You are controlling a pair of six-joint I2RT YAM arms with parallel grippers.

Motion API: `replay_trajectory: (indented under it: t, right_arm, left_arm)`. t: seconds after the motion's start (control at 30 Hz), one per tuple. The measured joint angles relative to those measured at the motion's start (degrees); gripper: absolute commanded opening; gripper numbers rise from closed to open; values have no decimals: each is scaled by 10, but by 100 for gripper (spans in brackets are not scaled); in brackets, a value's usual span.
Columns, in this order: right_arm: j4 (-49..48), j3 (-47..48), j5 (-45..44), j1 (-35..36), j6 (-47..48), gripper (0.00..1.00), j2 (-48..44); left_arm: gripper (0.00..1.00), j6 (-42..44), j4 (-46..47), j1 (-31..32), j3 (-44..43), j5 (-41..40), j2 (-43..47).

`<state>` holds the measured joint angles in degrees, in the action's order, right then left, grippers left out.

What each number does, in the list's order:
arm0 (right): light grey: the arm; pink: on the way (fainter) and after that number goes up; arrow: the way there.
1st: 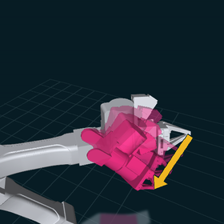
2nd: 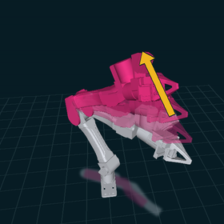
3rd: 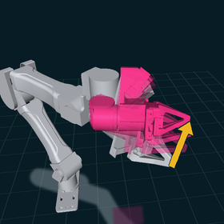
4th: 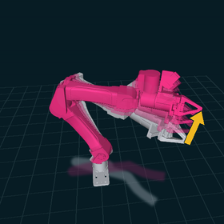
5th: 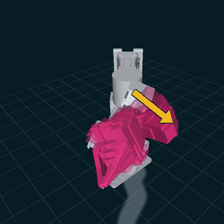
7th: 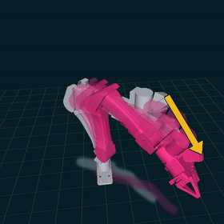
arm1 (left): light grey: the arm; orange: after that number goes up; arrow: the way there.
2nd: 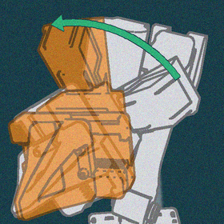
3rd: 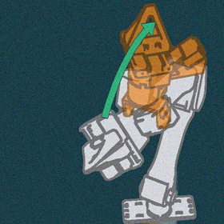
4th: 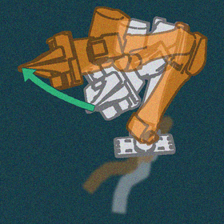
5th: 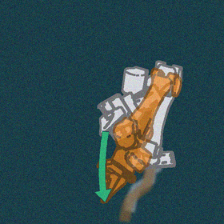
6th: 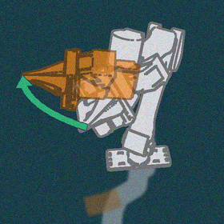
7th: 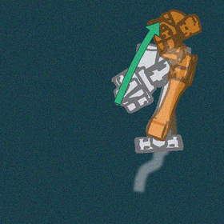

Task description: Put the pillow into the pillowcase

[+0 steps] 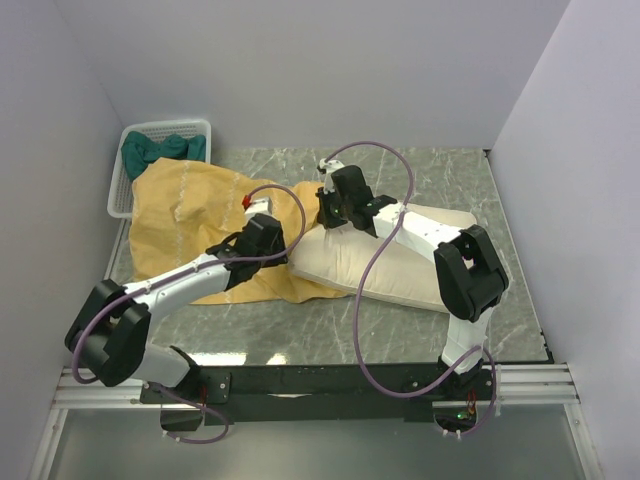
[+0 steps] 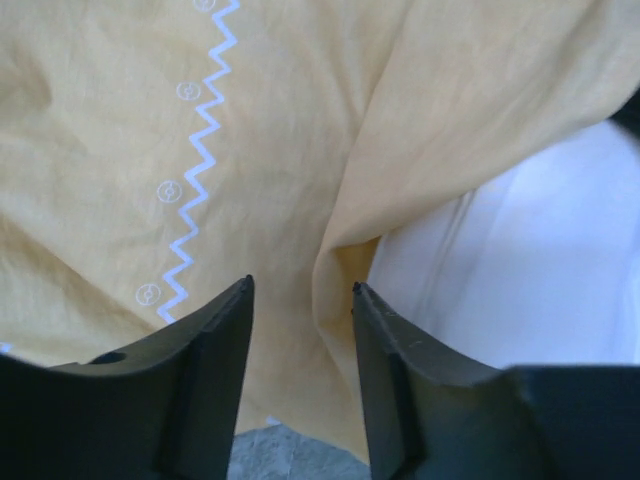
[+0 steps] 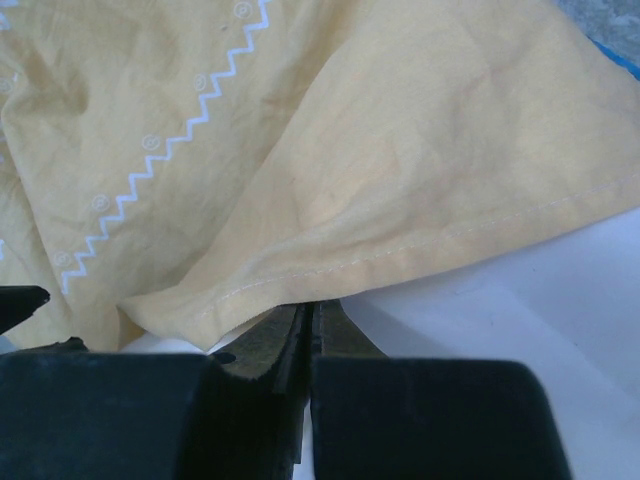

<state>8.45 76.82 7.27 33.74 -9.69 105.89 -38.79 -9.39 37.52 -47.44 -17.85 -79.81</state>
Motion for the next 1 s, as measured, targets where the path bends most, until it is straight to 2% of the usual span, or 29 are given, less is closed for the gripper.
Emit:
replay_trajectory:
  t: [0.17,0.47,0.53,0.57,0.63,0.67,0.7,0.83,1.0]
  right_arm:
    - [3,1,3,0,2,0,0]
    - [23,11,5,0,4,0,2]
    - [26,12,6,0,5,0,2]
    - [28,13,6,0,6,0,2]
    - [30,15,6,0,6,0,2]
    - [32,17,5,0,6,0,2]
    - [32,17,3,0,5,0,3]
    - [31,21,-25,-1,-5,0,5]
    - [36,53,-97,-1,-50,0,37]
  left_arm:
    - [52,-5,10,-4,13,11,-10]
    - [46,-7,72,-17,15,52,-78]
    - [41,-7,84,-19,15,59,-90]
    - [29,-7,92,-19,15,62,-95]
    - [15,-8,104,-20,15,68,-99]
    - [4,-8,110,-20,15,72,-99]
    - [1,-8,115,-19,15,75,-98]
    - [1,2,103,-19,15,90,-72]
    - [1,11,46,-19,11,122,17]
